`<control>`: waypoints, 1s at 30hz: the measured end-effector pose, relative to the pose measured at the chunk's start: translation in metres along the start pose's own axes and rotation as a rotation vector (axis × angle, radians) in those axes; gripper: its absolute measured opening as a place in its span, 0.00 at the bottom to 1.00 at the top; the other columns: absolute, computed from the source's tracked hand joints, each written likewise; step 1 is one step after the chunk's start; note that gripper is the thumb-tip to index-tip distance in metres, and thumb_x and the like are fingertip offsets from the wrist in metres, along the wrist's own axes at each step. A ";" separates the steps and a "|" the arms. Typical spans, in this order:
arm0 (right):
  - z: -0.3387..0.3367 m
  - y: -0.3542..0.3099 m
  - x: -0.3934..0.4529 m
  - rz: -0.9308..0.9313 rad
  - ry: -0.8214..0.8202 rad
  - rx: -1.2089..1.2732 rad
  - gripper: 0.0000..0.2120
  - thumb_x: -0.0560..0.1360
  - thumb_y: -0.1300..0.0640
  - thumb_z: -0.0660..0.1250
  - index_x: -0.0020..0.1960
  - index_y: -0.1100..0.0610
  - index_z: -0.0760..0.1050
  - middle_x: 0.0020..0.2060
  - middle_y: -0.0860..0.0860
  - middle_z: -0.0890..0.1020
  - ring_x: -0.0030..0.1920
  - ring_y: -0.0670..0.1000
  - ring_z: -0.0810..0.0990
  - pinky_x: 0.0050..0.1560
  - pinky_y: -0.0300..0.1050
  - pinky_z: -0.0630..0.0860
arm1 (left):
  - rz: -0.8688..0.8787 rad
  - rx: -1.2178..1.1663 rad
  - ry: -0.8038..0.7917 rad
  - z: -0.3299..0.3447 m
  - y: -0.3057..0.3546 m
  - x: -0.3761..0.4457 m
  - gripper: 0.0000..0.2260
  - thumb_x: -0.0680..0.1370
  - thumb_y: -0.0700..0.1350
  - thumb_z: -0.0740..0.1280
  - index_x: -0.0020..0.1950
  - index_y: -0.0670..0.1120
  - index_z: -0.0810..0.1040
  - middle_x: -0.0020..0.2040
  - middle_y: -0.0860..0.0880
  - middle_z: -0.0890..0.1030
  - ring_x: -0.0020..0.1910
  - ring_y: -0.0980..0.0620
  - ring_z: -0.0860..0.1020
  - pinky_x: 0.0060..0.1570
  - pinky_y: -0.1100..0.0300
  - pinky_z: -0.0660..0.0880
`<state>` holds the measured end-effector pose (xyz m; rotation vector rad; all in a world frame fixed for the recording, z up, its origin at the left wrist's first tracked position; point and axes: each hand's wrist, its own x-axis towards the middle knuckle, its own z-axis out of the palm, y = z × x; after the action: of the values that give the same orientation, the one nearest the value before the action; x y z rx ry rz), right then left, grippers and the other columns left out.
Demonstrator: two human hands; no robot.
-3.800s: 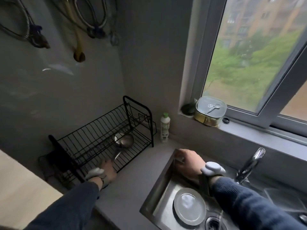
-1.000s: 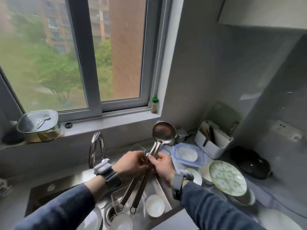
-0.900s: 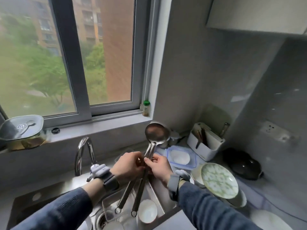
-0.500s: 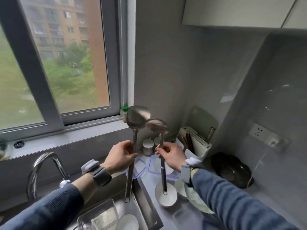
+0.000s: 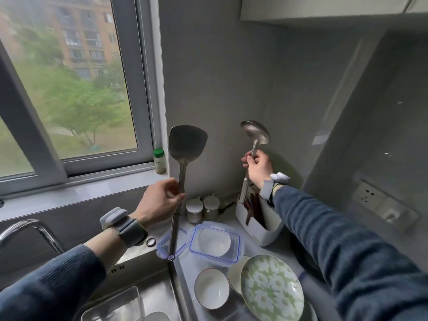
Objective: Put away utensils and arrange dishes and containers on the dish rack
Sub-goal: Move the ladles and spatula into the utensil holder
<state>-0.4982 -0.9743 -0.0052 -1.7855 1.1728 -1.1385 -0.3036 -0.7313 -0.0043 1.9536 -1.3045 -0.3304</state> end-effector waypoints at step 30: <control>0.004 0.105 0.067 0.157 -0.239 -0.248 0.08 0.81 0.62 0.63 0.45 0.53 0.76 0.43 0.56 0.86 0.47 0.59 0.85 0.53 0.56 0.81 | -0.050 -0.034 -0.029 0.038 -0.014 0.053 0.05 0.76 0.48 0.75 0.43 0.51 0.80 0.40 0.54 0.84 0.40 0.53 0.84 0.45 0.48 0.82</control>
<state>-0.5139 -1.0729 -0.0806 -1.9120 1.3257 -0.6918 -0.2927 -0.7915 -0.0301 1.9624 -1.2616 -0.4044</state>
